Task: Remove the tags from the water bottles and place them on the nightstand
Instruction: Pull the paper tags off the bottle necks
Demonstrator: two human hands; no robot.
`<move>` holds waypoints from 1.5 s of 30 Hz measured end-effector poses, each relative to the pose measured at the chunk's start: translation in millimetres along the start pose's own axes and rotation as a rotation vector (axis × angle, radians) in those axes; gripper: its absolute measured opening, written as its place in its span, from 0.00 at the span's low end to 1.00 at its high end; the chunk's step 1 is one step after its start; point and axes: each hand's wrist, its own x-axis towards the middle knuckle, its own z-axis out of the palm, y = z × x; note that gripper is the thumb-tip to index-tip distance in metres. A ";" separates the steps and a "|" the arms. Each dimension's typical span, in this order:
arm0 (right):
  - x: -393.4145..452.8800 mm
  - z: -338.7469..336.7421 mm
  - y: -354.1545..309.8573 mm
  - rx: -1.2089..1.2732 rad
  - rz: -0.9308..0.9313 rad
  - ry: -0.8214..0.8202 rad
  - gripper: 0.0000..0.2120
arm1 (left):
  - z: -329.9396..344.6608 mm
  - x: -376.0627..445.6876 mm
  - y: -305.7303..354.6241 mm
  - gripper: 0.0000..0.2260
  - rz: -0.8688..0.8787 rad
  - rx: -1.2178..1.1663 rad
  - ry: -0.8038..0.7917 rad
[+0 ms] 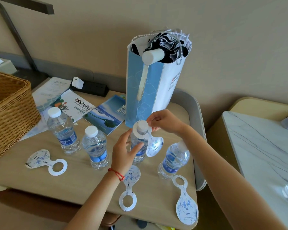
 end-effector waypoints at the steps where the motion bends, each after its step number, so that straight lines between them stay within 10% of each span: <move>1: 0.0 -0.1 0.2 0.018 -0.015 0.020 0.03 | 0.2 0.3 -0.3 0.24 0.001 -0.006 -0.004; 18: -64.9 -3.6 -14.5 0.321 -0.133 0.343 0.08 | 1.0 2.1 -5.1 0.26 0.030 0.028 -0.008; 28: -69.9 -45.0 28.1 0.553 0.117 0.746 0.04 | 3.7 0.8 -7.4 0.25 0.038 0.014 -0.010; 45: -9.3 -1.0 155.2 0.468 0.603 0.627 0.05 | 4.5 1.6 -6.8 0.25 -0.018 -0.023 0.020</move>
